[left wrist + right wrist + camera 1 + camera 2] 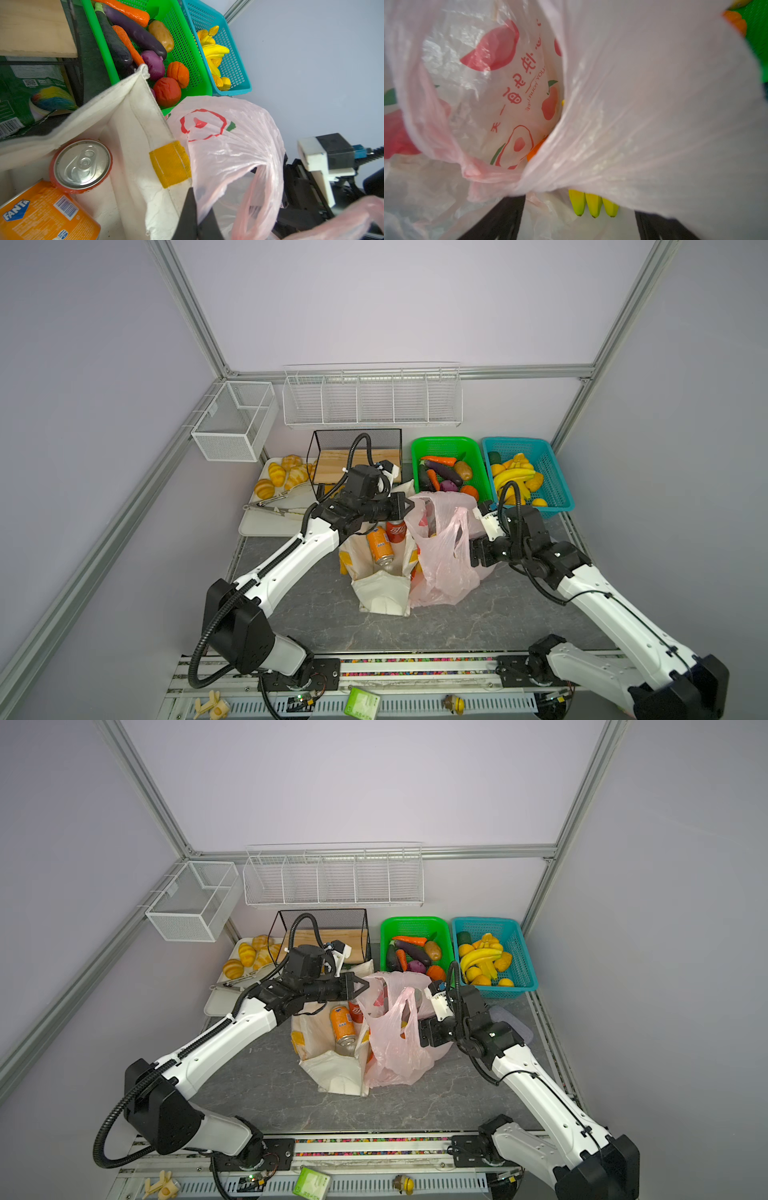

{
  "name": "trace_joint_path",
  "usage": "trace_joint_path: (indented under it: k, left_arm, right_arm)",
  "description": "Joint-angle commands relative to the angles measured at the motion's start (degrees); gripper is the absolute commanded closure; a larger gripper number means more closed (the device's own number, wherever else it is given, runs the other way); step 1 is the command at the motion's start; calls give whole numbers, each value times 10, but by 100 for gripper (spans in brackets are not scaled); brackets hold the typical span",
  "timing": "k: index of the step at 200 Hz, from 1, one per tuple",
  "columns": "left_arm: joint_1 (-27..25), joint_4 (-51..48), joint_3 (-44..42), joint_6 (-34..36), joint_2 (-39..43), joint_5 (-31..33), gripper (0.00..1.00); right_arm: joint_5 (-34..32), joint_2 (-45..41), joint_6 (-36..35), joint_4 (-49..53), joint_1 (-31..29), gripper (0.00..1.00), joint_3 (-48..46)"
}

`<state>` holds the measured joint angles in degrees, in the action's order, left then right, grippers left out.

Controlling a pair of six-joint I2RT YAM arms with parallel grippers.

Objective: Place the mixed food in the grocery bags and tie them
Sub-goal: 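Open the right gripper to drop the orange and lift out, then reach the right gripper into the teal basket and grasp a yellow lemon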

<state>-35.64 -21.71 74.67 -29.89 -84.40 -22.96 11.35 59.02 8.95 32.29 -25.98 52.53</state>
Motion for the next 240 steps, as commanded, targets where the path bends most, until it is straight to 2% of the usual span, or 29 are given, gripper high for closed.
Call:
trace_joint_path:
  k: [1, 77, 106, 125, 137, 151, 171, 187, 212, 240]
  left_arm:
    - [-2, 0, 5, -1, -2, 3, 100]
    - [-1, -1, 5, -3, 0, 8, 100]
    - [-1, 1, 3, -3, 0, 7, 100]
    - [-1, 0, 4, -4, -2, 5, 100]
    - [-1, 0, 5, -4, -1, 3, 100]
    - [-1, 3, 5, -5, 0, 3, 100]
    - [-1, 2, 5, -6, 1, 1, 100]
    - [-1, 2, 5, -7, 0, -2, 100]
    - [-1, 9, 2, -15, -1, -11, 100]
    - [-2, 15, 0, -21, -2, -17, 100]
  right_arm:
    - [-5, -19, -10, 11, 2, 16, 30]
    - [-17, -46, -17, 47, 45, 14, 116]
    - [-17, -61, -1, 36, 84, 13, 133]
    - [-49, -55, 22, 25, 112, 12, 144]
    - [-62, -42, 37, 19, 138, 12, 153]
    - [-74, -22, 59, 0, 195, 12, 154]
    - [-95, 29, 84, -44, 262, 11, 157]
    - [-131, 106, 86, -49, 302, 10, 192]
    - [-210, 254, 56, -17, 333, 10, 282]
    - [-228, 392, 26, 30, 359, 12, 366]
